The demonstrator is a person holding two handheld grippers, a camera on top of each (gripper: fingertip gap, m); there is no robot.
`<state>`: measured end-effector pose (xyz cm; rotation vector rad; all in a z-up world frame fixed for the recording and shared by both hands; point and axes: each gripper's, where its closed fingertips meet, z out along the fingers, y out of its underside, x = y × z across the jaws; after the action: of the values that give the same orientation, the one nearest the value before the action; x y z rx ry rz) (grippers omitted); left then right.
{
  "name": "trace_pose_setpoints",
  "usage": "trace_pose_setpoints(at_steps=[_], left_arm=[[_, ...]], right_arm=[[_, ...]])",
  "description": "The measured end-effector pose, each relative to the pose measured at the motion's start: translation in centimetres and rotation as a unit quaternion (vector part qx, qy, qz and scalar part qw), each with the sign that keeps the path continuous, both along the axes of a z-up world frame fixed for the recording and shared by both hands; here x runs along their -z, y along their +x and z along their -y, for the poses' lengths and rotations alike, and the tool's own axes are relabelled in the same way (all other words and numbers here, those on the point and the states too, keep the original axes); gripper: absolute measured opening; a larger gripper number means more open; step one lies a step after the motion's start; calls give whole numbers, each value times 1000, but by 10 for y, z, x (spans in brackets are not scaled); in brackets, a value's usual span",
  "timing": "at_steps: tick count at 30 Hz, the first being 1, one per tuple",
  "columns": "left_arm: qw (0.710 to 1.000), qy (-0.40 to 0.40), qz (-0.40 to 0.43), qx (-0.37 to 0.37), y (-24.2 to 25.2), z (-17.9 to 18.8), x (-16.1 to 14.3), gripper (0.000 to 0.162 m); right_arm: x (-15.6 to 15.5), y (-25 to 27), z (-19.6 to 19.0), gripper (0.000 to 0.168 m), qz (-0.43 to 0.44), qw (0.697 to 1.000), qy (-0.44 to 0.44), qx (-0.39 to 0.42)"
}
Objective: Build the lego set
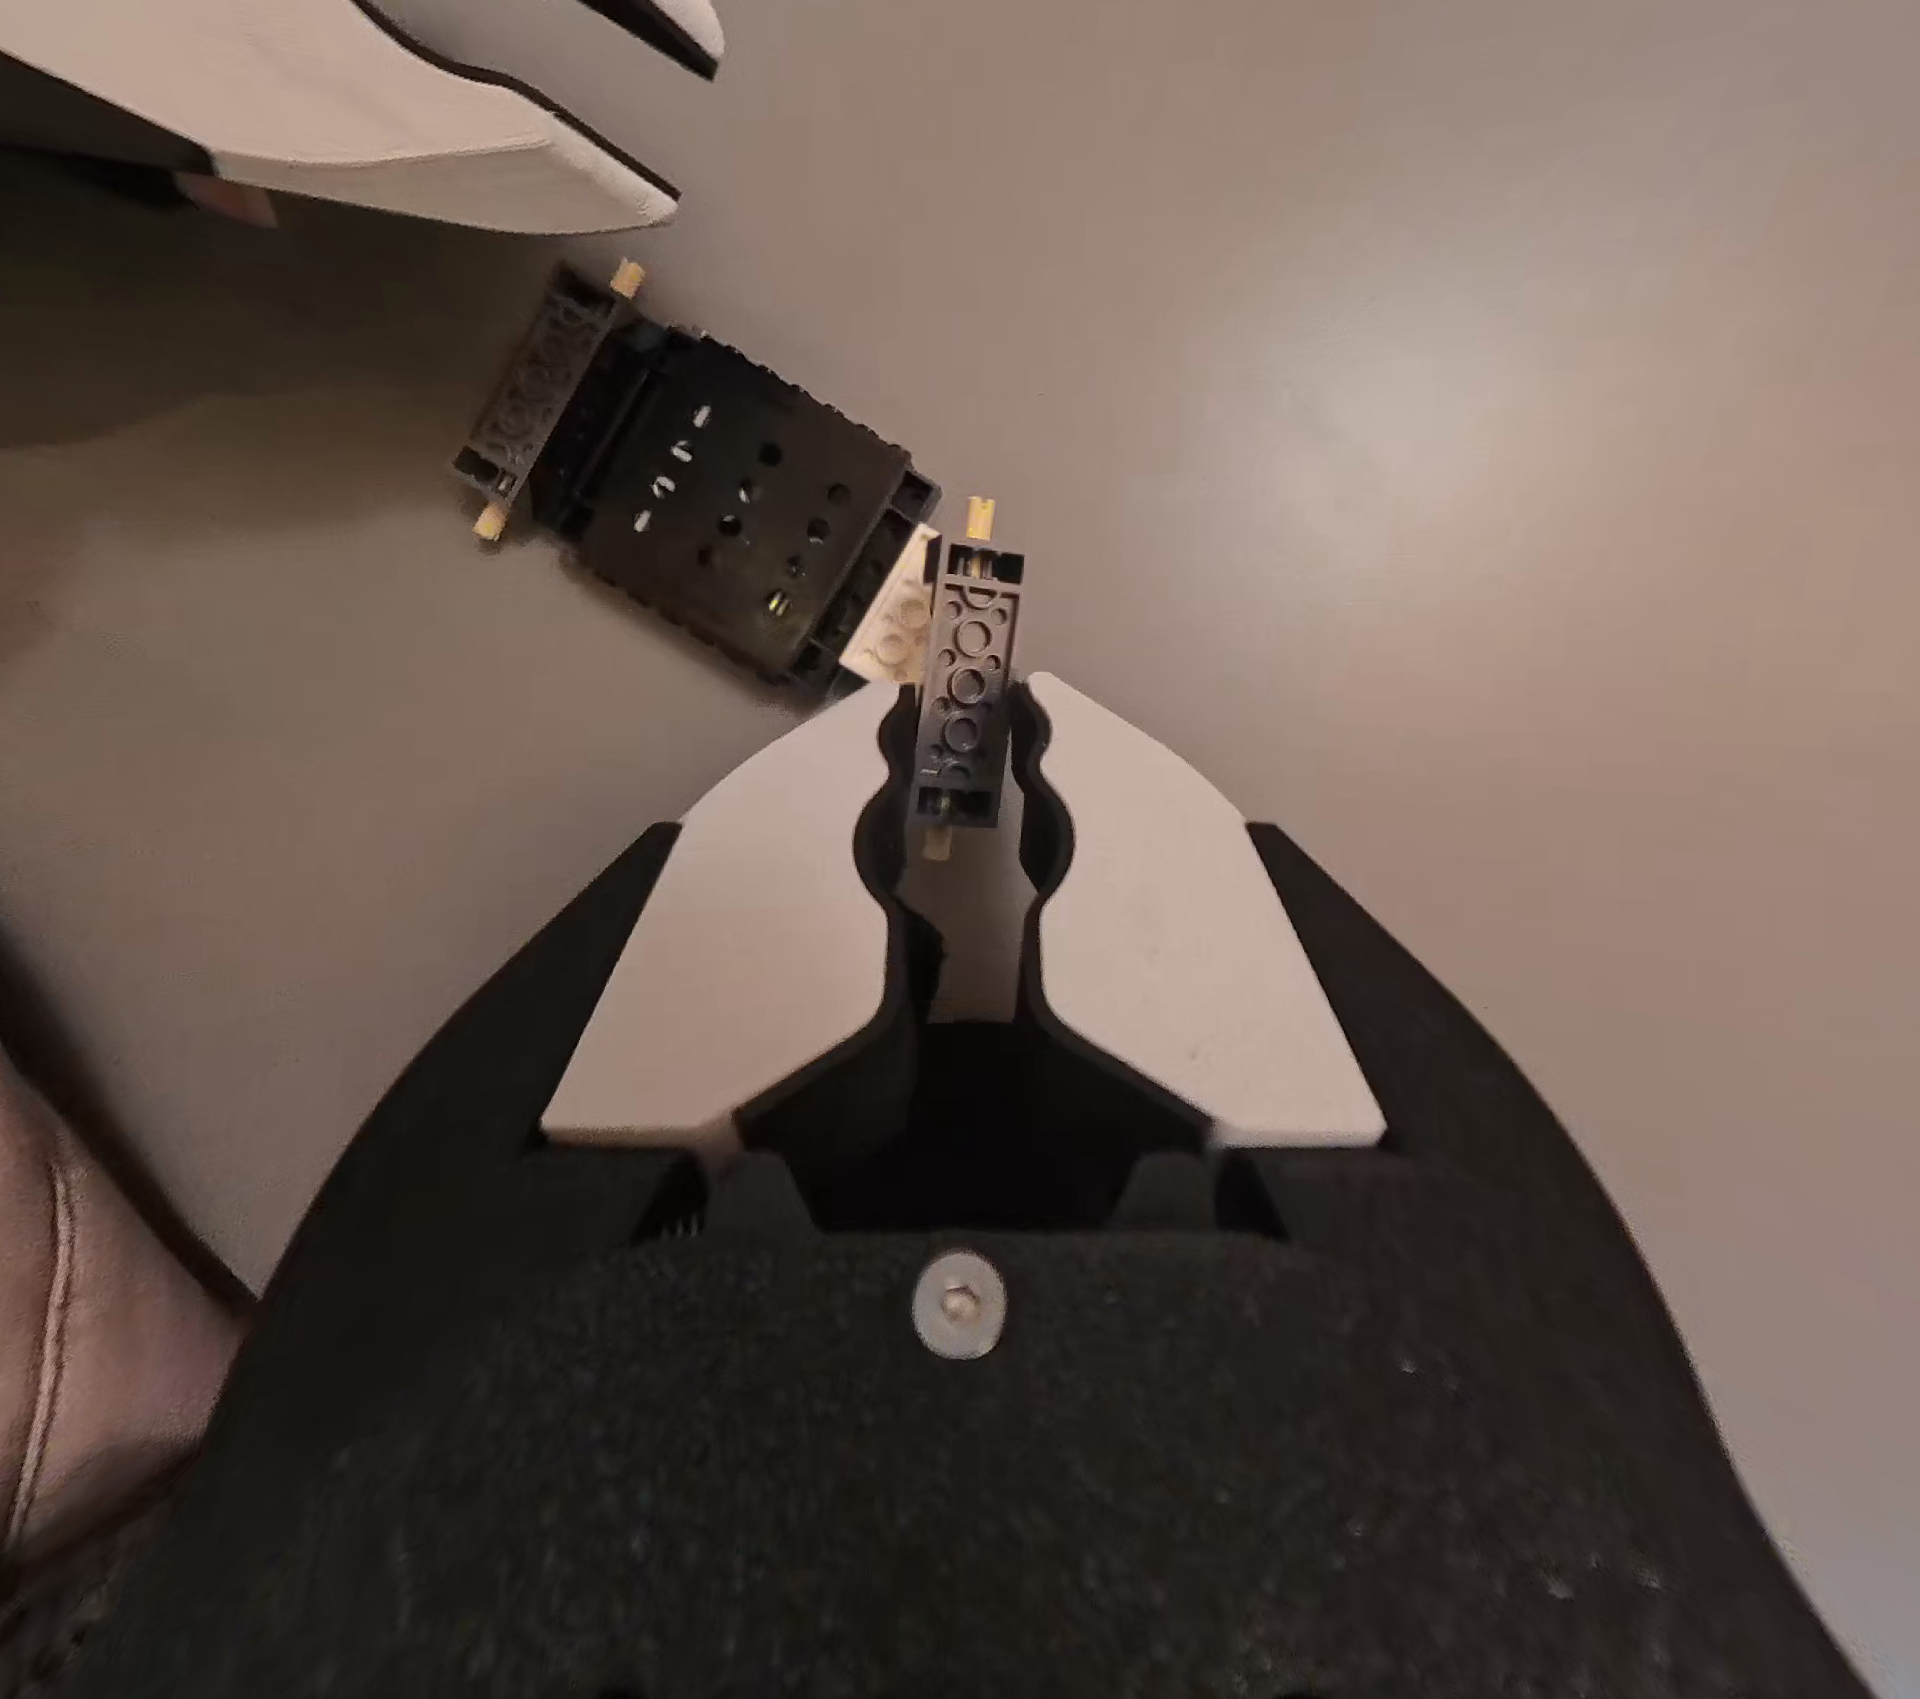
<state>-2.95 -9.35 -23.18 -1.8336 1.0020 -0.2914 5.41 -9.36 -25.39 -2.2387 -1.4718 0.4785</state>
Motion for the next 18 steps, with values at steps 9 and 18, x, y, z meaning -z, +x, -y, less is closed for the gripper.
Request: trace_pose_setpoints(at_steps=[9, 18], left_arm=[[1000, -8, -5, 5, 5, 6, 3, 14], [999, -23, 3, 27, 18, 4, 7, 15]], right_arm=[[5, -12, 5, 16, 46, 998, 15, 38], [14, -12, 9, 20, 48, 996, 44, 55]])
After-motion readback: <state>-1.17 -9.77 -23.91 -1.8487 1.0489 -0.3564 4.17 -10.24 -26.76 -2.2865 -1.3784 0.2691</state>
